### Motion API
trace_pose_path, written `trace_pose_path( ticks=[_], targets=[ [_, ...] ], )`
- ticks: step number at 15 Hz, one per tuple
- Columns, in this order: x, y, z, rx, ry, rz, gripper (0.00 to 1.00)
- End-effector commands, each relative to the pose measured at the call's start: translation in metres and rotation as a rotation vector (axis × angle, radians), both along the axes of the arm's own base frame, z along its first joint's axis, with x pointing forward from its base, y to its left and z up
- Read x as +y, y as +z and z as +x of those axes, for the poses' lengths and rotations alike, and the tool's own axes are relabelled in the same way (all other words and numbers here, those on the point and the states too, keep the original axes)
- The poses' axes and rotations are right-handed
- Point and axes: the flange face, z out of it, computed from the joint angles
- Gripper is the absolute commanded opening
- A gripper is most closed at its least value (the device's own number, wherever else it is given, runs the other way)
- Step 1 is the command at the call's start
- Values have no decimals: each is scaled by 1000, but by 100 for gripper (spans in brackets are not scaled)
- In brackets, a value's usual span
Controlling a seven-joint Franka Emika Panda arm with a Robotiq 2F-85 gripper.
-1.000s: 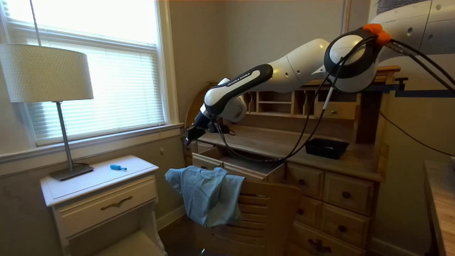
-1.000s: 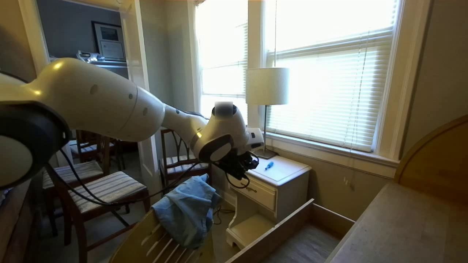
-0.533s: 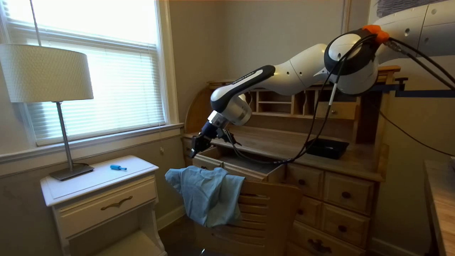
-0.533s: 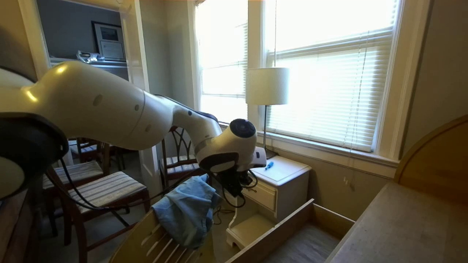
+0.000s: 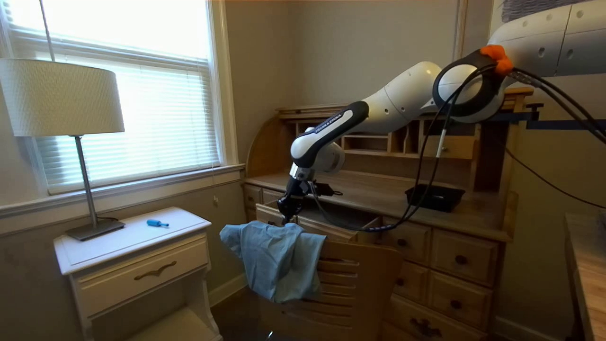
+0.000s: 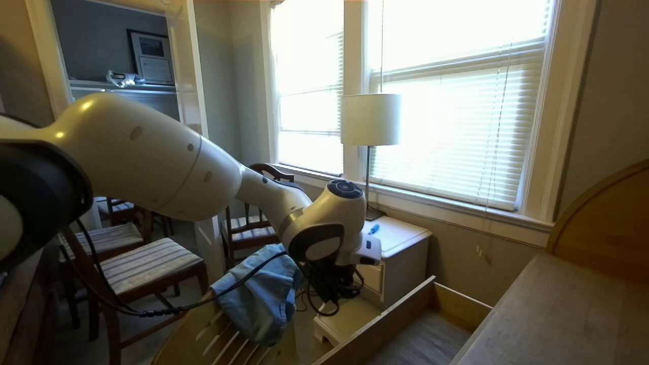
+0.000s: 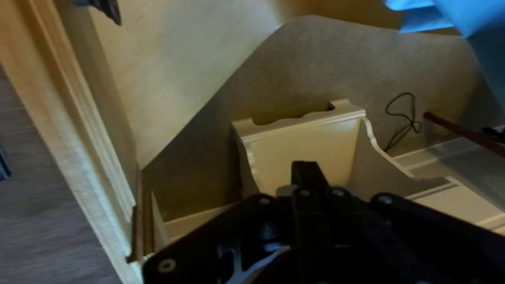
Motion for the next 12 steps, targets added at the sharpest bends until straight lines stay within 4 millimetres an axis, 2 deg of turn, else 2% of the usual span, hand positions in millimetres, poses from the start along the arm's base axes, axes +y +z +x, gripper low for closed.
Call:
trace_pose_path(
  ticks=[1, 5, 10, 12],
  targets=[
    [-1, -4, -5, 99, -76, -114, 0],
    [-11, -6, -10, 185, -139, -245, 0],
    [-36, -17, -27, 329, -222, -465, 0],
    [-35, -15, -28, 343, -256, -511, 0]
  ],
)
